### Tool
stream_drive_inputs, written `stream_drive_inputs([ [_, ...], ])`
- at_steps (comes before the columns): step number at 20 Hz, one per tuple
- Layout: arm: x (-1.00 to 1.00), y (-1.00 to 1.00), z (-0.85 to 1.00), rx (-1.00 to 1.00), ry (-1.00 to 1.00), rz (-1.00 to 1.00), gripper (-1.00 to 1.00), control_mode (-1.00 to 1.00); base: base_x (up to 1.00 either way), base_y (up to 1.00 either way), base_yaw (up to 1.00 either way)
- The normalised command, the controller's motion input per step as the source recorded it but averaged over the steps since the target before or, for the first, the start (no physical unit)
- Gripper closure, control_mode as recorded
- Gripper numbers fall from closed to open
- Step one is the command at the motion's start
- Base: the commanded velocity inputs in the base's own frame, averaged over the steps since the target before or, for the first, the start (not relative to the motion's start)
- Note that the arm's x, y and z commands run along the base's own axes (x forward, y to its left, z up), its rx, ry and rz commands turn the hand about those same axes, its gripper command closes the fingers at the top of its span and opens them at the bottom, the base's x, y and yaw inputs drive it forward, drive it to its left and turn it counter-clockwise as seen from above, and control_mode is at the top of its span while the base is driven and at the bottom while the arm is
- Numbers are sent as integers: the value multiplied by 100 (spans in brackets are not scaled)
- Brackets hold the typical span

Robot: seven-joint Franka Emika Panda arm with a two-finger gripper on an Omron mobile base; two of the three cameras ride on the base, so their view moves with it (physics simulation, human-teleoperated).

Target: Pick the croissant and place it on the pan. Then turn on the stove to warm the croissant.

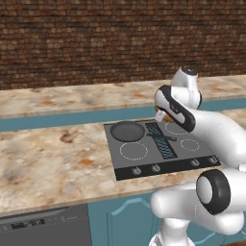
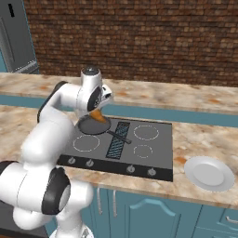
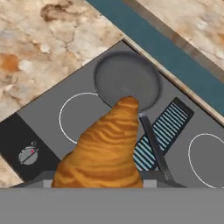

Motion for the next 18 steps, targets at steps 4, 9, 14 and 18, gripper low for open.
stream_drive_inputs([
  [4,66,49,0,-5,18,0,100,-100,0,0,0],
  [9,63,31,-8,-3,22,0,100,-100,0,0,0],
  [14,50,17,-26,0,19,0,100,-100,0,0,0],
  [18,46,13,-30,0,12,0,100,-100,0,0,0],
])
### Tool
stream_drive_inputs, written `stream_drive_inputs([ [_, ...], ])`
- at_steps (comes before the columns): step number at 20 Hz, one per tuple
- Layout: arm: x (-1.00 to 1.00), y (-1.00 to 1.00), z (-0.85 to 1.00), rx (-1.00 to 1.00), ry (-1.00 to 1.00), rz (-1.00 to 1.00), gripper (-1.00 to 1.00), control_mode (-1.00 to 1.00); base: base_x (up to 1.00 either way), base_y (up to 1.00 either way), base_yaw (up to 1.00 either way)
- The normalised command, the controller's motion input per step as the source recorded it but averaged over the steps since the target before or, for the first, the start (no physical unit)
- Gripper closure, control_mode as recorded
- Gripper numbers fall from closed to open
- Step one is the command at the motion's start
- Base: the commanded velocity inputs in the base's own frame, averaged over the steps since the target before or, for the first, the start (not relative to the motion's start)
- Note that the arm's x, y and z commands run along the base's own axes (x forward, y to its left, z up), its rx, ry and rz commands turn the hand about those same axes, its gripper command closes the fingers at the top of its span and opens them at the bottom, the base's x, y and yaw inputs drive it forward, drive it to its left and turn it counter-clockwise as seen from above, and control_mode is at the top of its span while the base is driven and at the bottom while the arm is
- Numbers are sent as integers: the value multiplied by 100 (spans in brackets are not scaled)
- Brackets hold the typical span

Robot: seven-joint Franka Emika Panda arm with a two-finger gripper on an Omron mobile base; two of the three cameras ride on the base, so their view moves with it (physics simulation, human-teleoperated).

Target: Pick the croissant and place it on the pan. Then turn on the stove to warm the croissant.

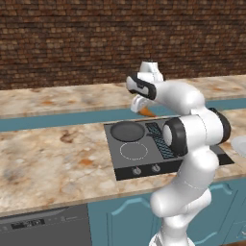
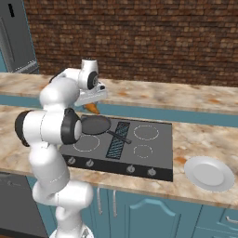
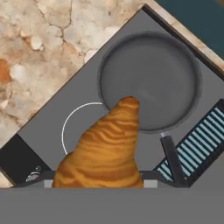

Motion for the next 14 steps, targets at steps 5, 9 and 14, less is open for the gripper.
stream_drive_inputs([
  [5,40,14,-41,0,10,0,100,-100,0,0,0],
  [9,26,10,-48,0,7,0,100,-100,0,0,0],
  [14,14,7,-47,-2,1,-1,100,-100,0,0,0],
])
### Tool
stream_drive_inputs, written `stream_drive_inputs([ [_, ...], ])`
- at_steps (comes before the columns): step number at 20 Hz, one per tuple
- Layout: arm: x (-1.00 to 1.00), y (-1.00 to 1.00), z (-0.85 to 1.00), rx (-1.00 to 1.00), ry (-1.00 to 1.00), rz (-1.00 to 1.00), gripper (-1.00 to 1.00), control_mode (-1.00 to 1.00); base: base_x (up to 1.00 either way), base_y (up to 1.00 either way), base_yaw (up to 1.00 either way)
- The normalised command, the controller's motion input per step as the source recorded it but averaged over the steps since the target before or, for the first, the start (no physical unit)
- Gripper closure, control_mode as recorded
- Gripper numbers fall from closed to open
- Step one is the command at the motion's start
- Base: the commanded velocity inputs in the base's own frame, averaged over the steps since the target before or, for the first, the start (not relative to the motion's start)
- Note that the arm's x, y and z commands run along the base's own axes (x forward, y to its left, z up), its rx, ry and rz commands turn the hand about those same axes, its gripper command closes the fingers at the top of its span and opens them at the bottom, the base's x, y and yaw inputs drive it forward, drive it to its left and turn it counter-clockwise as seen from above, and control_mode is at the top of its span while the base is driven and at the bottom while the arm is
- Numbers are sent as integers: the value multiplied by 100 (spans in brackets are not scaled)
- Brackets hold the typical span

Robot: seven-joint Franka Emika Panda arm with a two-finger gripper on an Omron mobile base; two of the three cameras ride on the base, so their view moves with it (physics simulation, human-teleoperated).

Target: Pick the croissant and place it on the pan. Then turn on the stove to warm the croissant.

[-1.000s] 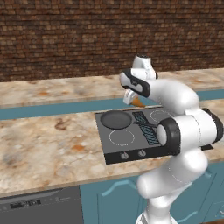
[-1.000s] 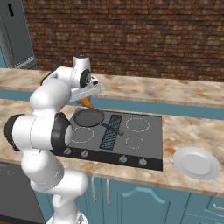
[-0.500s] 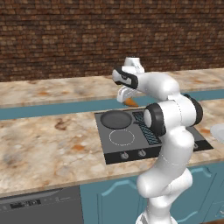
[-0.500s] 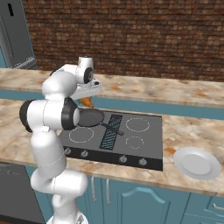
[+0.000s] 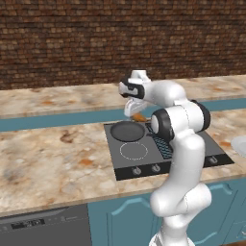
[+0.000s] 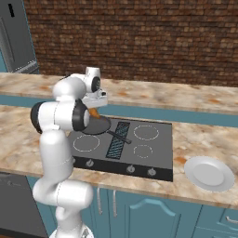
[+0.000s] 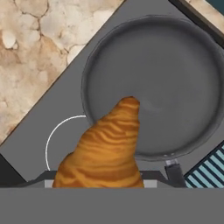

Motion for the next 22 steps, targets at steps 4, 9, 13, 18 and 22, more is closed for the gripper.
stream_drive_inputs([
  [4,1,2,-41,-2,0,-4,100,-100,0,0,0],
  [9,0,2,-33,0,0,-3,100,-100,0,0,0],
  [13,0,4,-35,0,0,-1,100,-100,0,0,0],
  [18,6,4,-29,0,0,-1,100,-100,0,0,0],
  [22,11,8,-29,0,0,-1,100,-100,0,0,0],
])
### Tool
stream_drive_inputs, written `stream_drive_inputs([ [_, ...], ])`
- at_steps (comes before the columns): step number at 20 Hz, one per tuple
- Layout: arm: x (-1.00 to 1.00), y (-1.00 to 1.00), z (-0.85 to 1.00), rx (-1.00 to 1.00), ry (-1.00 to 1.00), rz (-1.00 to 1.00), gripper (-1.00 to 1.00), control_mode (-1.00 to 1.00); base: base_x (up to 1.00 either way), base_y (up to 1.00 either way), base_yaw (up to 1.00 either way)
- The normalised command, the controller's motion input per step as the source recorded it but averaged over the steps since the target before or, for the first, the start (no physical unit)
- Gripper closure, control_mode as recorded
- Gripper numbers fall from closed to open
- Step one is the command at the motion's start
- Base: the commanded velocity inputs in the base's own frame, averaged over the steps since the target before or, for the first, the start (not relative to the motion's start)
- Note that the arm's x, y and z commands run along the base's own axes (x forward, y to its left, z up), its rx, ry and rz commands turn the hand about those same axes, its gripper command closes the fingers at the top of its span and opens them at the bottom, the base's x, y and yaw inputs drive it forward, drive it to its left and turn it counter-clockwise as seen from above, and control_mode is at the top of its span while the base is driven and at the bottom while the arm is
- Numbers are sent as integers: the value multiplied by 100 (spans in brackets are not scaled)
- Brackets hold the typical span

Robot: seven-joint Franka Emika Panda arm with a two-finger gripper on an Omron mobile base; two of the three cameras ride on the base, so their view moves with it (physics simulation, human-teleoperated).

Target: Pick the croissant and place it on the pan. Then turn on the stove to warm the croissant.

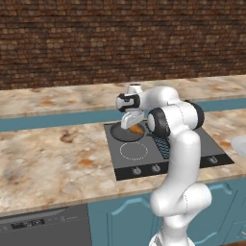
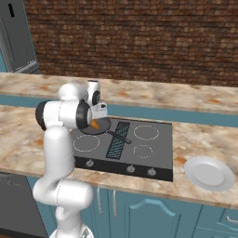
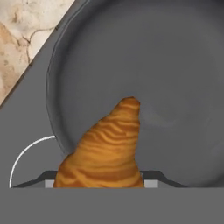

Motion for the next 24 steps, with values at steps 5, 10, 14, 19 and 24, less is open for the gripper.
stream_drive_inputs([
  [5,17,6,-27,0,0,0,100,-100,0,0,0],
  [10,25,6,-25,-1,0,0,100,-100,0,0,0],
  [14,28,4,-23,-1,0,0,100,-100,0,0,0],
  [19,25,3,-14,0,0,0,100,-100,0,0,0],
  [24,5,18,0,-2,-5,0,-100,-100,0,0,0],
])
